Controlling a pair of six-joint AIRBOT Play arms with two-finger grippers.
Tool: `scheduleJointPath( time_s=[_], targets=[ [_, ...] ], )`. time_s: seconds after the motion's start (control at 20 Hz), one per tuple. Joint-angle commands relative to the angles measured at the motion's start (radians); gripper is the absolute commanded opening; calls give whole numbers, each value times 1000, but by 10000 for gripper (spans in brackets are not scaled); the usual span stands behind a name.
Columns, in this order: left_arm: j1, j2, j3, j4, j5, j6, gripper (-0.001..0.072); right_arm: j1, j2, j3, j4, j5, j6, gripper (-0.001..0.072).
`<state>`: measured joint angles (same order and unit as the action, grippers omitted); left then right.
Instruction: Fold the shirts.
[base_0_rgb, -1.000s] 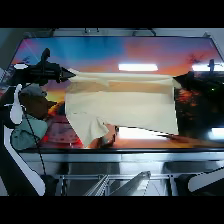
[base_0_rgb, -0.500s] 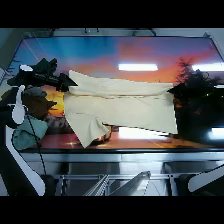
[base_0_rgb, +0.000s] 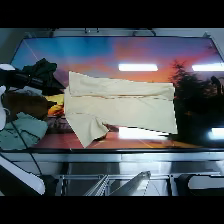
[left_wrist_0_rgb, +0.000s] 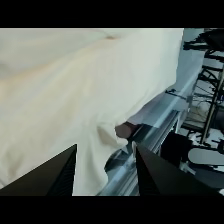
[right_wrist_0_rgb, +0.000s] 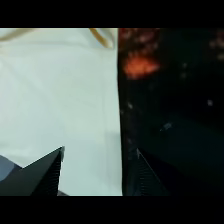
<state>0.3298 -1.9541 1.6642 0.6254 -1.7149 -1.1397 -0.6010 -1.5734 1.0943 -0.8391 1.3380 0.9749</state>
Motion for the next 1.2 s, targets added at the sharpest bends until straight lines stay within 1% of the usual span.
scheduleJointPath(
  time_s=[0.0,0.1,0.25,0.4,0.5,0.55,0.6,0.65,0.7,0.75,0.8,0.95,1.05,1.15],
  targets=[
    [89,161,-303,11,35,84,390,-72,94,-203,-82,0,23,531],
    [142,222,-427,12,50,93,390,-69,92,-276,-70,-26,11,530],
    [204,295,-561,11,58,95,390,-40,78,-360,-10,-87,-45,521],
    [242,352,-661,12,74,122,390,26,25,-389,45,-134,-82,517],
    [256,374,-713,14,109,123,390,72,-14,-386,127,-137,-121,338],
    [256,380,-735,14,138,124,390,84,-19,-383,154,-138,-127,336],
    [251,383,-754,13,168,127,390,92,-19,-376,174,-137,-131,137],
    [241,381,-774,14,200,127,391,93,-14,-373,188,-138,-131,20],
    [225,381,-797,14,234,127,424,93,-10,-368,189,-138,-131,21],
    [201,381,-816,14,259,127,519,93,-8,-363,189,-137,-130,21],
    [169,381,-834,17,279,127,557,93,-8,-361,190,-137,-131,20],
    [30,380,-877,71,330,87,558,93,-8,-361,190,-138,-138,21],
    [-67,367,-879,144,388,28,558,93,-8,-361,190,-137,-142,21],
    [-140,321,-848,141,397,10,557,93,-8,-361,190,-134,-142,21]
  ],
)
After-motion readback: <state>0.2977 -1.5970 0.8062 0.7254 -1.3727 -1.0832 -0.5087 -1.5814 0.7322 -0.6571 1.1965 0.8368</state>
